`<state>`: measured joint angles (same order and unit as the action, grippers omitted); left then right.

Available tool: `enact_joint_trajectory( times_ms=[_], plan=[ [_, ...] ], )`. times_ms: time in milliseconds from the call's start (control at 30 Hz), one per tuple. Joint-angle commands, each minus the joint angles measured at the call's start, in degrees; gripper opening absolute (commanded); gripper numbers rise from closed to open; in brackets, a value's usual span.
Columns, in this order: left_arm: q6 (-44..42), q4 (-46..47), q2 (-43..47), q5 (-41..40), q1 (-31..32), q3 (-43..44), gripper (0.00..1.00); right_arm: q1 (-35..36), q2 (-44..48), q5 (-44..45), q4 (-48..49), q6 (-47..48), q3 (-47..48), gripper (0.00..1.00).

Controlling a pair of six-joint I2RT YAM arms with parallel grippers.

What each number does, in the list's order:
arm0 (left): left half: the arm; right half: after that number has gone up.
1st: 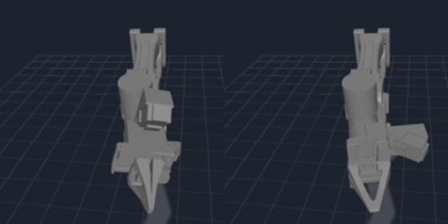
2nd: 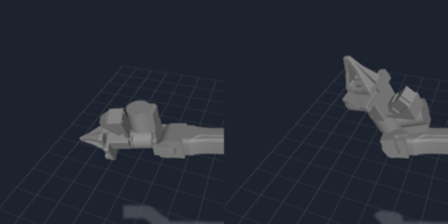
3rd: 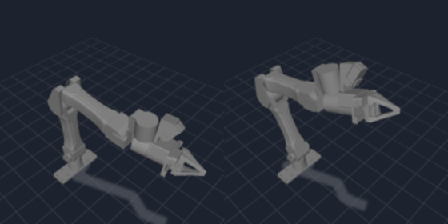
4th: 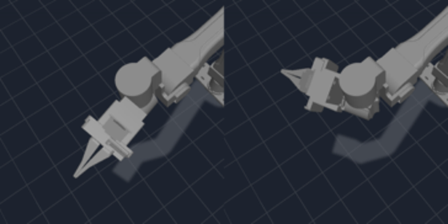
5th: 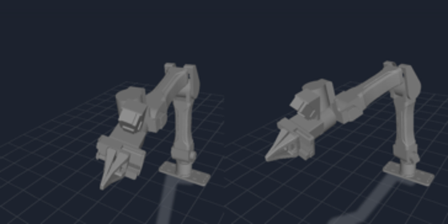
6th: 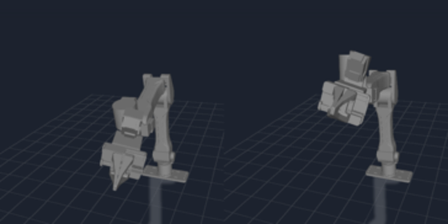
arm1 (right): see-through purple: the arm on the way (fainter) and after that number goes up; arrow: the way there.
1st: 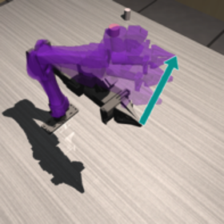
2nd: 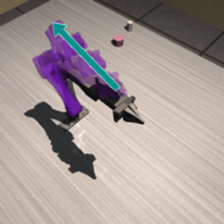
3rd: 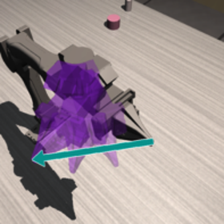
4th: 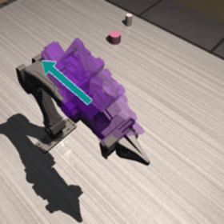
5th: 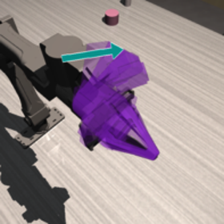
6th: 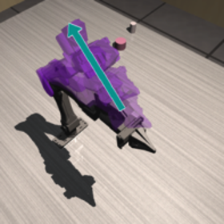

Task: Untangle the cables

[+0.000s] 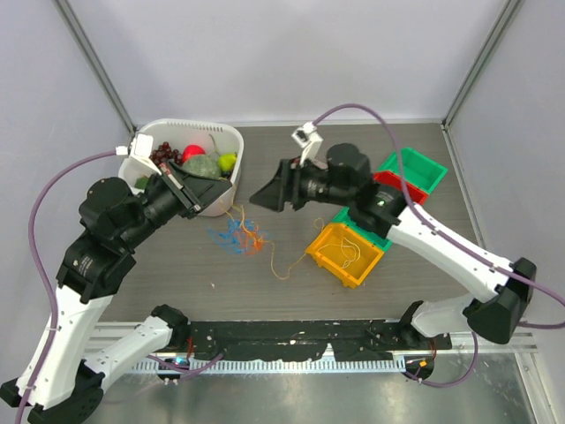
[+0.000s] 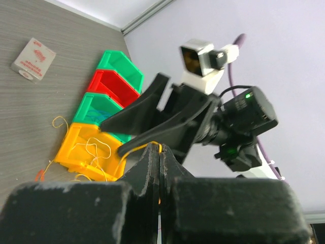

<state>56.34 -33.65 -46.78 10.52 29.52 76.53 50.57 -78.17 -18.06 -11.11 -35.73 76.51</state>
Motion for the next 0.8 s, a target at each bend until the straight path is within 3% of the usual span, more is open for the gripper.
enact_joint_trajectory(
  times_ms=[0, 200, 333, 500, 767],
  plan=[
    [-2.02, 1.75, -1.11, 1.08, -0.16, 0.19, 0.0, -4.94, 6.71, -8.99, 1.1, 0.74, -0.66, 0.69],
    [-3.34, 2.71, -2.52, 5.28, -0.16, 0.11, 0.0, -9.52, 1.9, -17.85, 0.92, 0.65, 1.44, 0.68],
    [-4.3, 4.11, -3.75, 8.45, -0.25, 0.11, 0.0, -9.61, -4.35, -26.99, 3.01, 0.84, 4.7, 0.65],
    [-4.22, 5.61, -5.07, 10.92, -0.16, 0.2, 0.0, -9.61, -8.13, -31.14, 4.78, -0.22, 6.02, 0.65],
    [-3.95, 7.1, -6.3, 11.89, -0.16, -0.07, 0.0, -7.68, -7.0, -38.79, 14.54, -5.93, 0.58, 0.64]
  ],
)
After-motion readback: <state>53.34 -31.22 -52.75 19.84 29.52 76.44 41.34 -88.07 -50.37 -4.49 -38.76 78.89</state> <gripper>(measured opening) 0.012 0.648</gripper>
